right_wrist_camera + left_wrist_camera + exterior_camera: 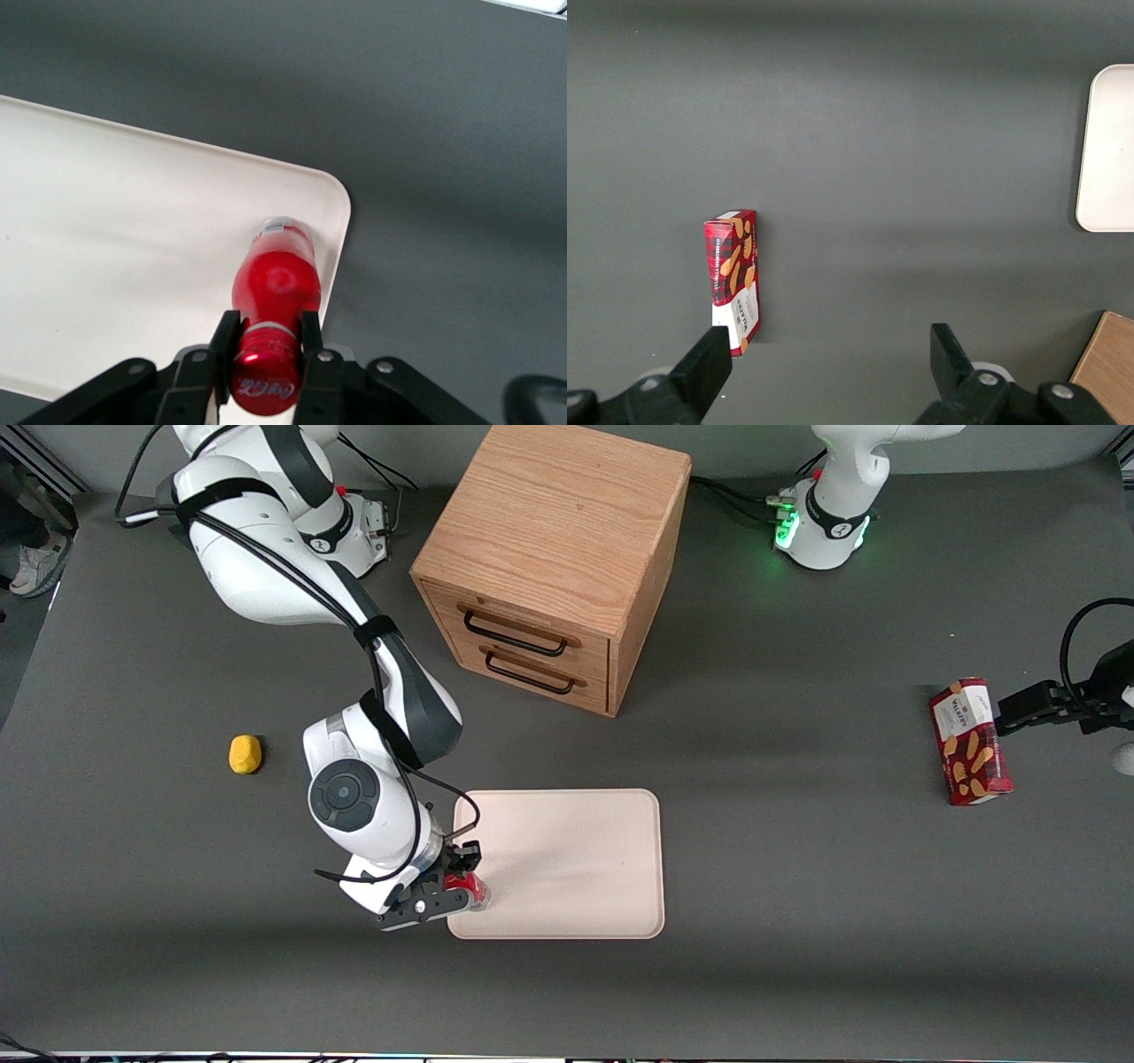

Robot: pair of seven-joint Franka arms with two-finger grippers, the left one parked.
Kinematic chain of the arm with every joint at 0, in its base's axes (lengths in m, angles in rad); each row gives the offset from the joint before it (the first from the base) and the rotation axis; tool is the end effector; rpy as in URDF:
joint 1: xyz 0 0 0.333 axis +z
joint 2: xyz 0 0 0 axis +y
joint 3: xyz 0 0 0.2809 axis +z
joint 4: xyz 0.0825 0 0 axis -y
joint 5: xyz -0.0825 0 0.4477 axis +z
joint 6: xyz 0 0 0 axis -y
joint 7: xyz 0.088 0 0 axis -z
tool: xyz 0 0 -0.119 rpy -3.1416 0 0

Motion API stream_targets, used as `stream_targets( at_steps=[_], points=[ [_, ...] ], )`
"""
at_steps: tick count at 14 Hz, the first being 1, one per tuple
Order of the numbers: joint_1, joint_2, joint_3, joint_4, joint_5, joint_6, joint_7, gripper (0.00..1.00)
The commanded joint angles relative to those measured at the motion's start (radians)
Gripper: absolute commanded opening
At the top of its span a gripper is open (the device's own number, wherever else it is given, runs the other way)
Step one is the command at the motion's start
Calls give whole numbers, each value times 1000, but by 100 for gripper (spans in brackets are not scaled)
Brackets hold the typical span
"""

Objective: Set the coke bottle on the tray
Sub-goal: 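Lower the bottle onto the tray and open the right gripper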

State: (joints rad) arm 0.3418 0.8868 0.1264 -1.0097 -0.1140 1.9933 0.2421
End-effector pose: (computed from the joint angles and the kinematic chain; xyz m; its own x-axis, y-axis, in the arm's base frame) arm 0.7490 0.3334 0.2747 0.9718 0.2128 0.1016 0.2154 -0.9764 -0.0144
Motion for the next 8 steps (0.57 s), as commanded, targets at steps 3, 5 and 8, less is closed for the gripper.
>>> stream_targets(
  at_steps=[3,5,8],
  points=[
    [5,-2,4,6,-23,-2,13,27],
    [5,-2,4,5,-23,1,14,62],
    [6,-2,4,5,-30,2,13,100]
  ],
)
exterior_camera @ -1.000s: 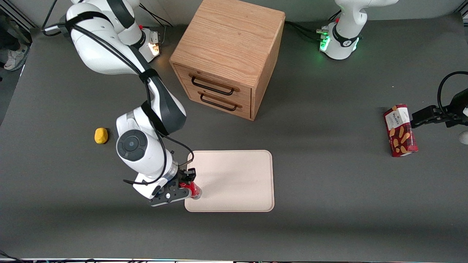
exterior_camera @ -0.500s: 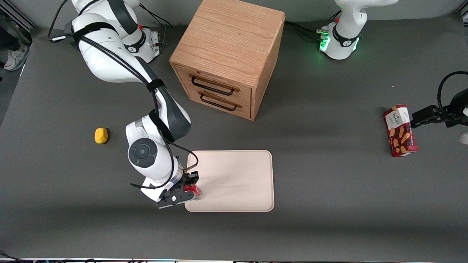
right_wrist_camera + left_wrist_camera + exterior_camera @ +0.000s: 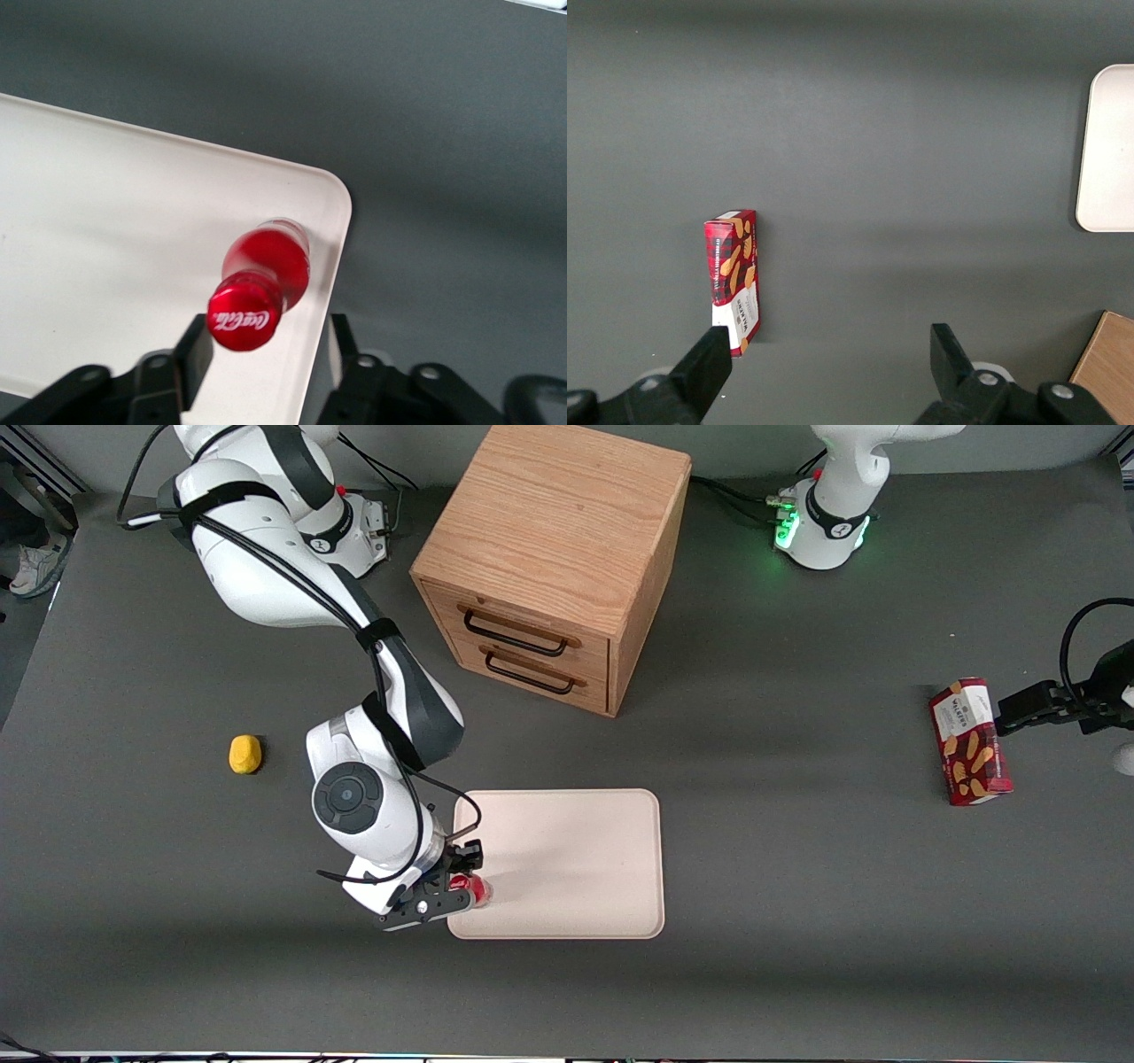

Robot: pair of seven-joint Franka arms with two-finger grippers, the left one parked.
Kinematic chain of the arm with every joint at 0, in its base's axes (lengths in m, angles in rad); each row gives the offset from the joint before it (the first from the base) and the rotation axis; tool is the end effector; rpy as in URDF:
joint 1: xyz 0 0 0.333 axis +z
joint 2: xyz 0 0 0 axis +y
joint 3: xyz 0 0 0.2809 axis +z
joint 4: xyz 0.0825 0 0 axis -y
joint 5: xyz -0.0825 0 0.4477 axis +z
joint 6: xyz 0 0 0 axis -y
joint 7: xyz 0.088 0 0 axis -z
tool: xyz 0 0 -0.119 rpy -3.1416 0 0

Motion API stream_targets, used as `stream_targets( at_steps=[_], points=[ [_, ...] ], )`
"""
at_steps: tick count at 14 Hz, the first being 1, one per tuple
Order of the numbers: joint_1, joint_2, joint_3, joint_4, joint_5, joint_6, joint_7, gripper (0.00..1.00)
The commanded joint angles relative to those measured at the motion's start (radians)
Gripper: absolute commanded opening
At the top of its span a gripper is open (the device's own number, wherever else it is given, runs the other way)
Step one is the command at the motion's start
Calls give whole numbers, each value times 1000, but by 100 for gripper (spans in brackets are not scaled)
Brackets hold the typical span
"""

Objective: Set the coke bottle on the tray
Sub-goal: 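Lower the bottle onto the tray and open the right gripper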

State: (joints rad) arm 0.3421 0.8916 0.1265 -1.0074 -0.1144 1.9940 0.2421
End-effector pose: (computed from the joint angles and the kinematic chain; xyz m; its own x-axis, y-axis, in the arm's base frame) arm 0.7491 0.3337 0.2721 0.9719 0.2132 0.0999 0.2156 -0.9764 -0.0142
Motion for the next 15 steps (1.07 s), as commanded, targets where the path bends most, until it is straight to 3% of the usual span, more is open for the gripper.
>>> stream_targets(
  at_steps=[1,10,15],
  points=[
    [6,-6,4,3,-31,2,13,100],
    [-2,-31,2,1,-39,-12,19,100],
    [-66,-325,-13,-303,36,-23,56,100]
  ],
)
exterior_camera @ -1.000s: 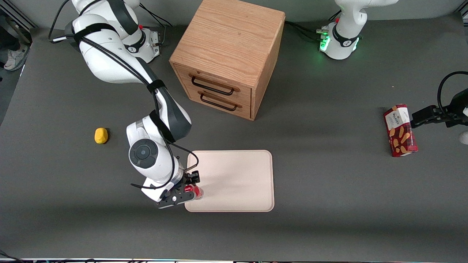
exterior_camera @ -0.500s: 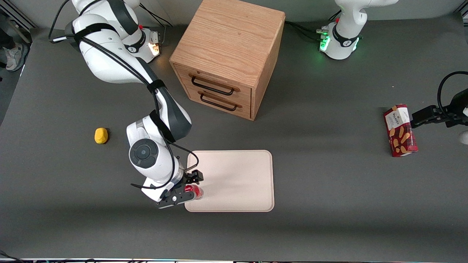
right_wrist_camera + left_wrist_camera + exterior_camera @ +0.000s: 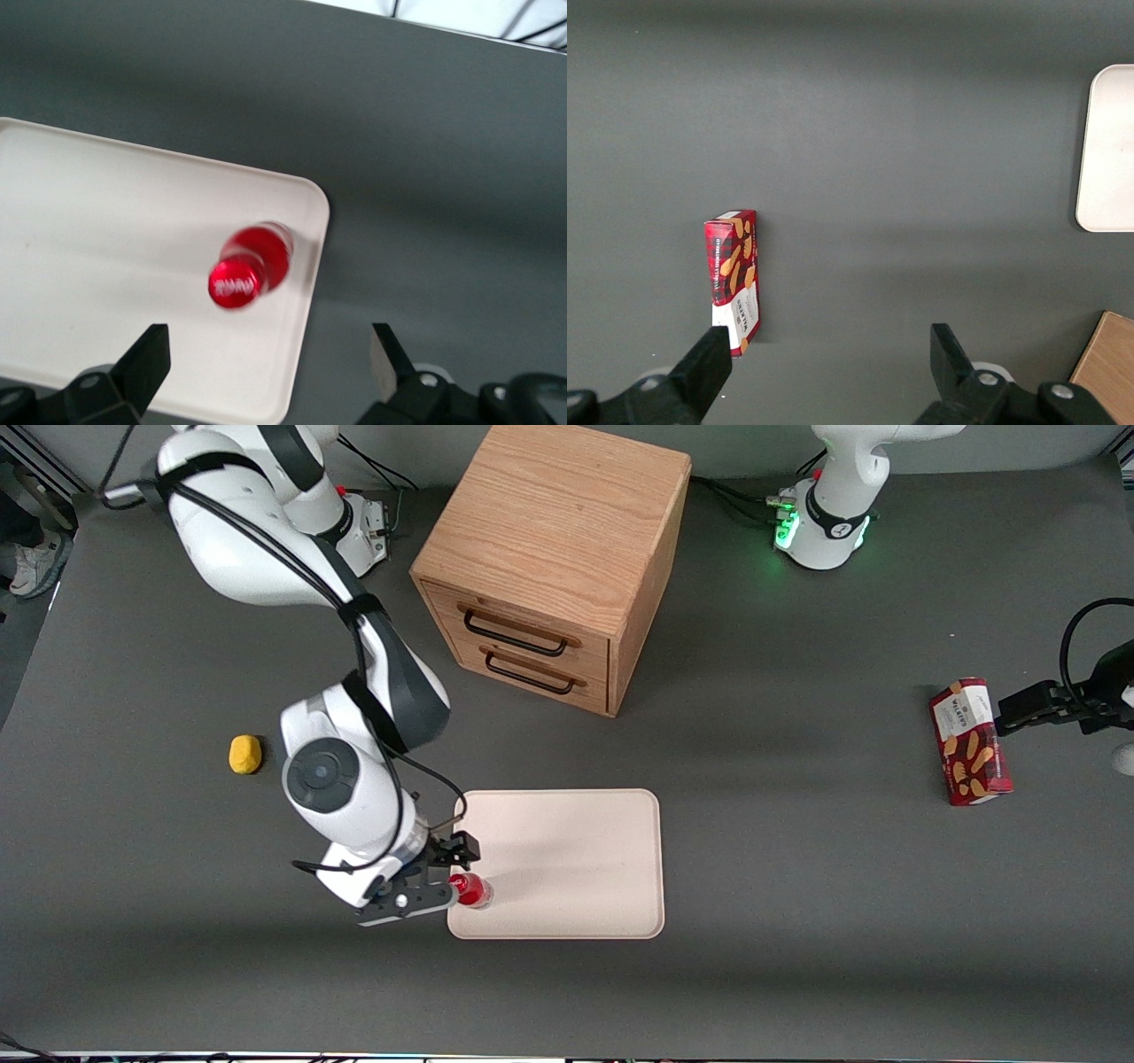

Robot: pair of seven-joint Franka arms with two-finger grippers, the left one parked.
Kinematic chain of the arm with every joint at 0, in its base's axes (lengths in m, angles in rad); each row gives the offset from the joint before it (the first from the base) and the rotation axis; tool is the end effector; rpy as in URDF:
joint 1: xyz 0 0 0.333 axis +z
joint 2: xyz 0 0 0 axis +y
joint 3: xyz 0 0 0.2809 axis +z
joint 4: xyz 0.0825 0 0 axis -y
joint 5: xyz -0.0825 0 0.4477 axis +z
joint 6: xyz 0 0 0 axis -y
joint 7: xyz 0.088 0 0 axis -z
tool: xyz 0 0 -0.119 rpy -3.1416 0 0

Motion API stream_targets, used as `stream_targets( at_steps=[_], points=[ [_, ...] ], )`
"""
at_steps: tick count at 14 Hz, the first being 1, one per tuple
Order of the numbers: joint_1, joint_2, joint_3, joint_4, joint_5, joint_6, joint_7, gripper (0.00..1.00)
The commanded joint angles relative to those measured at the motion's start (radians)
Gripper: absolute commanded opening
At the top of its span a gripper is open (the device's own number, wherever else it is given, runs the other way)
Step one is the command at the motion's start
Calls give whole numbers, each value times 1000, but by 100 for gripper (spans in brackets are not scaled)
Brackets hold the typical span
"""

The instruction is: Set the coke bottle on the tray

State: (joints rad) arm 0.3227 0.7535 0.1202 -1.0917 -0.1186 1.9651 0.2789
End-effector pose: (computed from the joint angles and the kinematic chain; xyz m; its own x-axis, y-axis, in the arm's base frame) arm 0.7440 0.3139 0.3346 0.9783 0.1630 0.1280 0.1648 -0.9863 -0.0032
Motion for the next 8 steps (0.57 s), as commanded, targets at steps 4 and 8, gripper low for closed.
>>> stream_targets(
  at_steps=[4,8],
  points=[
    [-62,-471,-98,-500,150,-8,26,100],
    [-60,-652,-175,-574,185,-203,10,100]
  ],
)
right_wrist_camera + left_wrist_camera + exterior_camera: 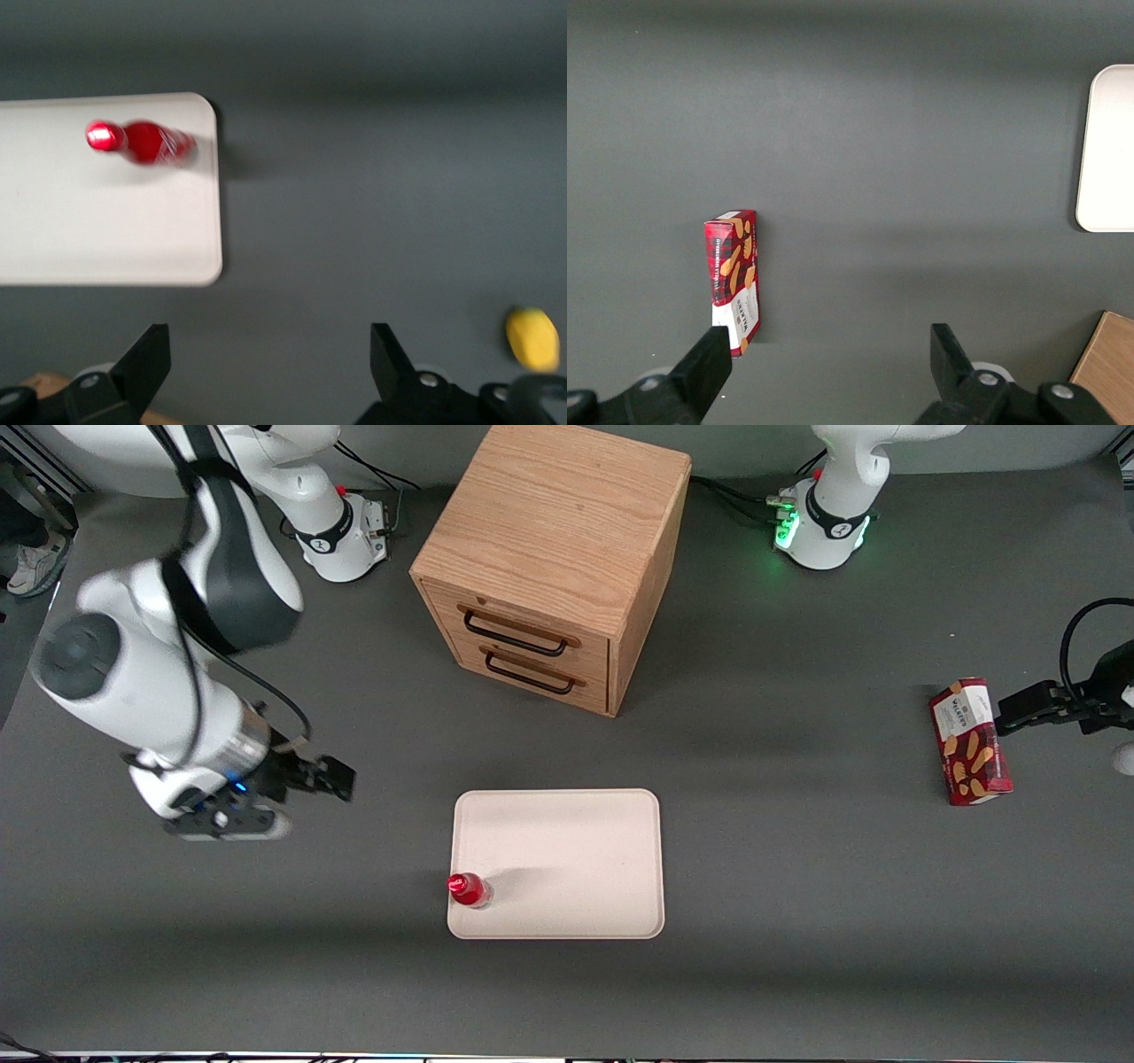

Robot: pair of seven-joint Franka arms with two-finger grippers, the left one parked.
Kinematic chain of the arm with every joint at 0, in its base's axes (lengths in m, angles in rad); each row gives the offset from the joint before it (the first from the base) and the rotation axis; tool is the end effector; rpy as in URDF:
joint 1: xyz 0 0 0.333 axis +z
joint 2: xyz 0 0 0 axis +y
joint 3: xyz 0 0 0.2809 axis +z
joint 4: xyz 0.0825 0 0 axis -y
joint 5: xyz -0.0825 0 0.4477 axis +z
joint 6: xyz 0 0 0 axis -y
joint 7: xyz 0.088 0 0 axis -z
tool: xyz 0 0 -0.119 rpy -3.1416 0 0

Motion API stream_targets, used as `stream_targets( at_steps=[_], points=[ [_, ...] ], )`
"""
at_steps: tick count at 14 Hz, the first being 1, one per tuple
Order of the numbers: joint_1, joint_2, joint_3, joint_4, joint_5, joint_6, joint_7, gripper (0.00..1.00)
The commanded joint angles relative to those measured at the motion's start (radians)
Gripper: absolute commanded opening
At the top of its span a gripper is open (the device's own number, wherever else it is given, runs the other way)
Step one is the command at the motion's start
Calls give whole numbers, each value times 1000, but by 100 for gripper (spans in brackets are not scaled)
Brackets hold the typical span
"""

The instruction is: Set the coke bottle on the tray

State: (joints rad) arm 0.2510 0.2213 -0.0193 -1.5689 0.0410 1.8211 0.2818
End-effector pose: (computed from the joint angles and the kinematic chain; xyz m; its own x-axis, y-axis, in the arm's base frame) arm 0.6692 0.1627 0.4559 0.9980 -0.0595 0.0196 -0.0586 -0.9974 -0.0429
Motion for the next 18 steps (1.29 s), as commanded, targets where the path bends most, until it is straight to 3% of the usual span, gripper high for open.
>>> stream_targets(
  at_steps=[1,4,7,8,11,14,18],
  points=[
    [11,-152,-45,-97,27,-113,2,100],
    [13,-224,-63,-108,13,-229,5,100],
    [10,-293,-100,-138,11,-233,0,100],
    [10,-293,-157,-132,2,-230,-69,100],
    [10,-280,-205,-125,-4,-223,-124,100],
    [10,-234,-199,-87,-56,-220,-116,100],
    [8,-215,-203,-54,-66,-229,-119,100]
  ],
)
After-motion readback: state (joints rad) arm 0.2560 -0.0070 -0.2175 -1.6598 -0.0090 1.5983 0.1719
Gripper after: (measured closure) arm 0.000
